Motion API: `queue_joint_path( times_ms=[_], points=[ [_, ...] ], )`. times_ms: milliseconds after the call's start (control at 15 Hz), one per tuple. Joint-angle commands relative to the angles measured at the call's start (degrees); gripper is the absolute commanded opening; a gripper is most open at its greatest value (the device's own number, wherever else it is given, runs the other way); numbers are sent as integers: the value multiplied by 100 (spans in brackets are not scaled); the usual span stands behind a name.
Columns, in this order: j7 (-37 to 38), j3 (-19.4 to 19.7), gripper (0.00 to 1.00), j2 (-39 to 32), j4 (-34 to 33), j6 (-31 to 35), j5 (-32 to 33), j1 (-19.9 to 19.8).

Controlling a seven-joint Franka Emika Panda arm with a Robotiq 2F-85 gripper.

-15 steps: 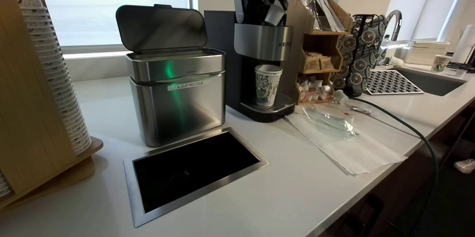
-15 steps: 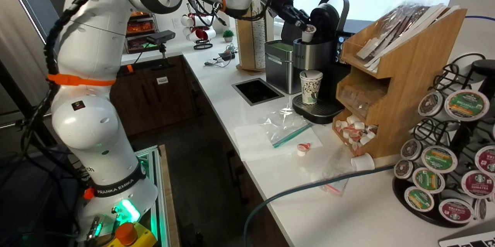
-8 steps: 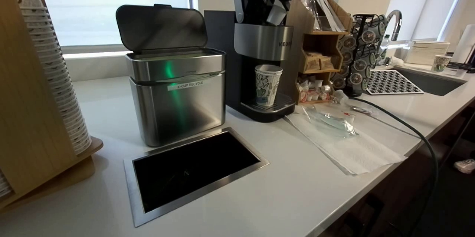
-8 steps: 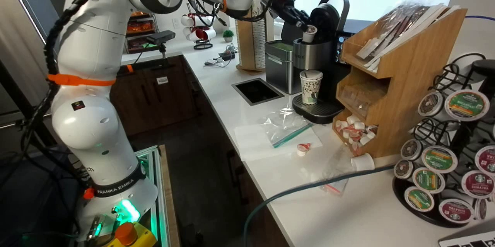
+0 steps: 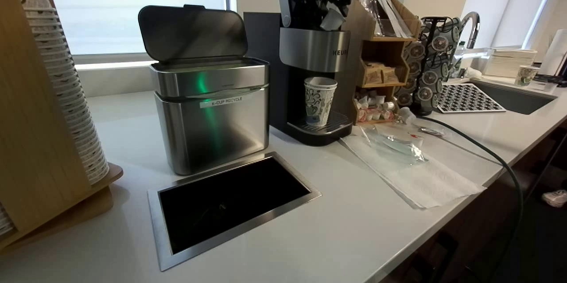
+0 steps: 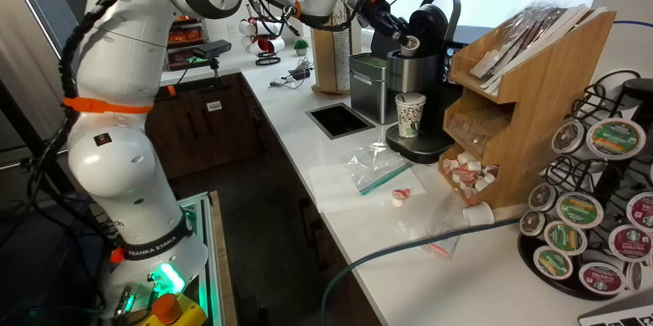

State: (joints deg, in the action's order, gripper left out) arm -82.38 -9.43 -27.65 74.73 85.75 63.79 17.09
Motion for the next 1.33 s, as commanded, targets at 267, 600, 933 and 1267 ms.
queue_joint_path(
  times_ms=[267, 600, 933, 1267],
  points=[
    [100, -47, 75, 84, -116, 162, -32, -4],
    [179, -114, 100, 186, -139, 234, -162, -15],
    [86, -184, 100, 498, -22, 369, -537, -138],
    [-301, -274, 100, 938, 157, 810, -1499, -472]
  ],
)
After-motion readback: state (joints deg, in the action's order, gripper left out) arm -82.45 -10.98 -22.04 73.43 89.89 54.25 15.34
